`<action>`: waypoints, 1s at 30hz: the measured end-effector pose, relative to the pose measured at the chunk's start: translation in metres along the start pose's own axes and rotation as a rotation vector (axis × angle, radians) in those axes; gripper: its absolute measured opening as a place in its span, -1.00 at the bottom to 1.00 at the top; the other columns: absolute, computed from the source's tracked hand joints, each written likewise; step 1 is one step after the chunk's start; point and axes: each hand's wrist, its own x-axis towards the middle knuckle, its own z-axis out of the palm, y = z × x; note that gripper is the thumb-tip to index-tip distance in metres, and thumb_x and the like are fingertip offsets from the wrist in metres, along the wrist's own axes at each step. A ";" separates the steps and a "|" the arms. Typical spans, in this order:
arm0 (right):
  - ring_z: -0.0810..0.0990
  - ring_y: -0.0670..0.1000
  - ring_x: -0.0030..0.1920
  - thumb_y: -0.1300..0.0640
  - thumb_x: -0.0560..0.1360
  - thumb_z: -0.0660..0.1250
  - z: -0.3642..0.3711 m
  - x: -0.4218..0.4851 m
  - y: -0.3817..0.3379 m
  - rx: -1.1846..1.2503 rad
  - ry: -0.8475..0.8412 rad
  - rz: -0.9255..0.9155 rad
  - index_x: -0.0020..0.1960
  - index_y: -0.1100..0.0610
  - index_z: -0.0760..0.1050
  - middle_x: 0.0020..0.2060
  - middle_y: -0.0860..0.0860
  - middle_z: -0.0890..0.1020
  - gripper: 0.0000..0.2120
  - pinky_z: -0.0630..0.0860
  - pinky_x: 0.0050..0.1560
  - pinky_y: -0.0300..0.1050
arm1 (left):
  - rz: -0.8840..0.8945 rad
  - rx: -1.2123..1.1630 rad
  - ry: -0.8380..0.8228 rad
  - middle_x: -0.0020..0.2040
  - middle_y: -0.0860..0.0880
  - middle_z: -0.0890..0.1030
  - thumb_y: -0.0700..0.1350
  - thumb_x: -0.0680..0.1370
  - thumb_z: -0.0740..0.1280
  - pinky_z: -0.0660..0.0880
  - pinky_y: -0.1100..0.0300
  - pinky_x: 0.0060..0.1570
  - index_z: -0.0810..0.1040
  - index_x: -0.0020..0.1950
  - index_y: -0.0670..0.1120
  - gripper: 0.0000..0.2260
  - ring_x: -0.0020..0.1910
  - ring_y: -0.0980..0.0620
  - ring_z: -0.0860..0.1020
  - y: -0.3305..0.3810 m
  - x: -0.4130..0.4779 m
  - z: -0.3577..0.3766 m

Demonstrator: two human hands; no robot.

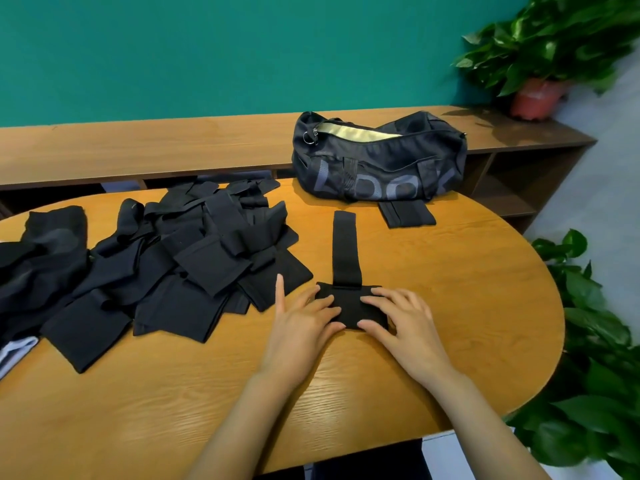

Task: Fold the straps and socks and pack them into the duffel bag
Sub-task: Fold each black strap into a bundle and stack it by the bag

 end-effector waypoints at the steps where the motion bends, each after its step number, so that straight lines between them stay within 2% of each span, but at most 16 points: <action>1: 0.11 -0.25 0.37 -0.46 0.42 -0.01 0.000 0.000 0.000 -0.005 -0.006 -0.028 0.36 -0.23 0.41 0.34 -0.31 0.33 -0.37 -0.04 0.41 -0.16 | -0.011 -0.006 0.040 0.07 0.11 0.67 0.14 0.56 0.20 -0.15 -0.25 0.45 0.69 0.04 0.08 -0.70 0.28 0.05 0.52 0.002 -0.002 0.002; 3: 0.09 -0.24 0.36 -0.48 0.39 0.02 0.003 0.000 0.001 -0.036 -0.008 -0.078 0.33 -0.24 0.45 0.33 -0.31 0.33 -0.37 -0.07 0.43 -0.12 | -0.053 -0.043 0.096 0.02 0.11 0.68 0.13 0.58 0.16 -0.10 -0.22 0.45 0.70 -0.02 0.06 -0.67 0.21 0.07 0.55 0.005 -0.004 0.005; 5: 0.17 -0.14 0.40 -0.44 0.42 0.07 0.006 0.000 0.000 -0.074 -0.004 -0.105 0.28 -0.23 0.50 0.34 -0.26 0.40 -0.44 -0.07 0.47 -0.02 | -0.085 -0.074 0.125 0.01 0.13 0.68 0.14 0.58 0.12 -0.11 -0.18 0.47 0.69 -0.02 0.05 -0.63 0.18 0.09 0.55 0.005 -0.006 0.007; 9: 0.36 -0.07 0.31 -0.11 0.53 0.31 0.010 -0.001 0.001 -0.104 0.093 -0.125 0.14 -0.15 0.62 0.19 -0.19 0.57 -0.77 0.08 0.47 0.13 | -0.102 -0.141 0.097 0.04 0.20 0.66 0.26 0.54 0.15 -0.19 -0.13 0.48 0.68 0.00 0.10 -0.62 0.24 0.13 0.48 0.002 -0.009 0.008; 12: 0.37 -0.09 0.29 -0.04 0.52 0.35 0.008 -0.001 0.003 -0.018 0.125 -0.072 0.08 -0.13 0.64 0.14 -0.22 0.58 -0.83 0.07 0.46 0.12 | -0.101 -0.196 0.060 0.10 0.23 0.62 0.32 0.46 0.24 -0.26 -0.13 0.48 0.65 0.08 0.12 -0.62 0.29 0.16 0.41 -0.002 -0.009 0.010; 16: 0.31 -0.14 0.30 -0.09 0.45 0.41 0.007 0.001 0.005 0.107 0.099 -0.012 0.05 -0.17 0.64 0.15 -0.30 0.53 -0.81 0.09 0.45 0.16 | -0.154 -0.312 0.107 0.06 0.25 0.63 0.19 0.45 0.31 -0.32 -0.02 0.48 0.68 0.05 0.11 -0.71 0.26 0.18 0.42 -0.005 -0.008 0.012; 20: 0.30 -0.06 0.39 -0.09 0.41 0.44 0.009 0.003 0.005 0.036 0.096 -0.024 0.06 -0.18 0.64 0.21 -0.28 0.53 -0.78 -0.15 0.51 0.18 | -0.198 -0.399 0.117 0.05 0.26 0.62 0.18 0.46 0.30 -0.28 -0.03 0.50 0.68 0.03 0.11 -0.73 0.25 0.20 0.42 -0.008 -0.009 0.013; 22: 0.32 -0.03 0.41 -0.17 0.41 0.36 0.010 0.003 0.002 0.007 0.125 -0.032 0.03 -0.16 0.66 0.21 -0.23 0.57 -0.76 -0.20 0.50 0.19 | -0.198 -0.415 0.122 0.04 0.29 0.60 0.17 0.46 0.30 -0.25 -0.04 0.50 0.68 0.03 0.10 -0.73 0.24 0.20 0.43 -0.009 -0.008 0.013; 25: 0.27 -0.09 0.41 -0.35 0.36 0.16 0.012 0.003 0.000 0.097 0.129 0.000 -0.01 -0.15 0.66 0.22 -0.31 0.50 -0.56 -0.20 0.51 0.19 | -0.212 -0.437 0.147 0.02 0.31 0.57 0.16 0.47 0.30 -0.21 -0.06 0.51 0.67 0.04 0.09 -0.73 0.22 0.19 0.45 -0.008 -0.007 0.012; 30: 0.29 -0.09 0.41 -0.38 0.36 0.14 0.013 0.006 0.003 0.183 0.116 0.052 -0.04 -0.11 0.66 0.17 -0.34 0.47 -0.51 -0.10 0.52 0.13 | -0.211 -0.450 0.152 -0.06 0.29 0.60 0.23 0.49 0.27 -0.23 -0.02 0.51 0.67 0.02 0.13 -0.72 0.18 0.23 0.46 -0.008 -0.006 0.013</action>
